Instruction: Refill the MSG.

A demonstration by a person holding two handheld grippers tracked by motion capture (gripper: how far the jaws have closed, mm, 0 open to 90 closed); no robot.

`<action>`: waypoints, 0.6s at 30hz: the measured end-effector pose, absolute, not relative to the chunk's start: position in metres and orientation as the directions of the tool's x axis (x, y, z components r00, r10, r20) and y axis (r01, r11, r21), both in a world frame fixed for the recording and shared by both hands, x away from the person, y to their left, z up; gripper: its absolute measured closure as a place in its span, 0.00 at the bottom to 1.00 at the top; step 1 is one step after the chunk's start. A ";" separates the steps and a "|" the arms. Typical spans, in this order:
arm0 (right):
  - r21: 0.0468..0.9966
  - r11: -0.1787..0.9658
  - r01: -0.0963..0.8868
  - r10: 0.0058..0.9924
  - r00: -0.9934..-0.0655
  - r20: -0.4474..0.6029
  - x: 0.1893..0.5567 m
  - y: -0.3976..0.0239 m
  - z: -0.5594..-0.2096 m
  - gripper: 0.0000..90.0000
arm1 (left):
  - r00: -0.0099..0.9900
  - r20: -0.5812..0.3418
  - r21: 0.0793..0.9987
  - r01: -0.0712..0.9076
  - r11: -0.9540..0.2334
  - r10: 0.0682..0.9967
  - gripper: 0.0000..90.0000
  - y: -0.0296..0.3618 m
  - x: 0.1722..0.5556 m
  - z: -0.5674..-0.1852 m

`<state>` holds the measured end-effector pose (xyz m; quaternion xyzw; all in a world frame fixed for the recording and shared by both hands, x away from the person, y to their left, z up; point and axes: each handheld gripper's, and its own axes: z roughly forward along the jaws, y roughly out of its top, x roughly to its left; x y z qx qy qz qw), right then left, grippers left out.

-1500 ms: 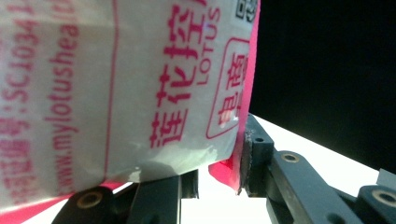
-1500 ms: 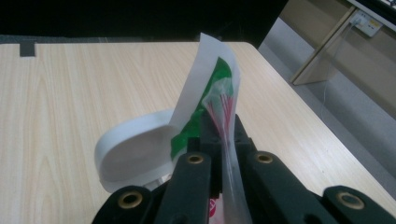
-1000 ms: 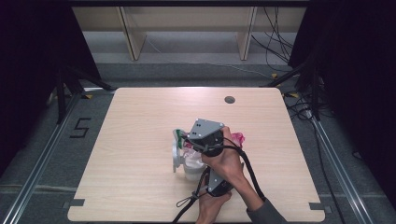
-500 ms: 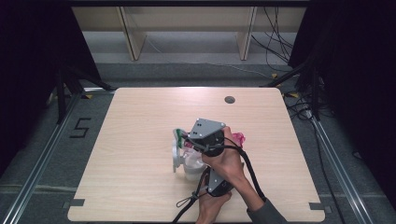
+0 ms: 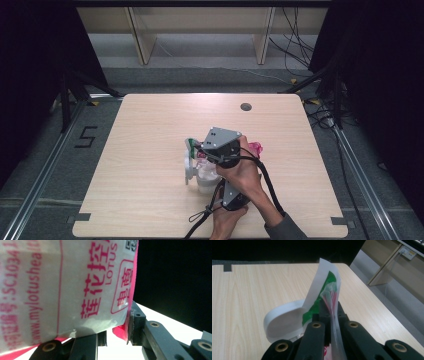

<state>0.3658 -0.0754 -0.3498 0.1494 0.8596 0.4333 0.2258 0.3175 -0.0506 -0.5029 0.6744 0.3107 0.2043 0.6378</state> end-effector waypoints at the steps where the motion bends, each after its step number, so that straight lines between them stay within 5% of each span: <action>1: 0.808 0.587 0.050 0.446 -0.853 -0.271 0.369 -0.075 -0.352 1.00 | 0.722 -0.130 0.986 0.169 0.009 0.679 0.81 -0.050 0.318 -0.503; 18: 0.805 0.590 0.064 0.451 -0.853 -0.262 0.367 -0.074 -0.353 1.00 | 0.738 -0.112 0.986 0.165 -0.017 0.666 0.81 -0.049 0.318 -0.504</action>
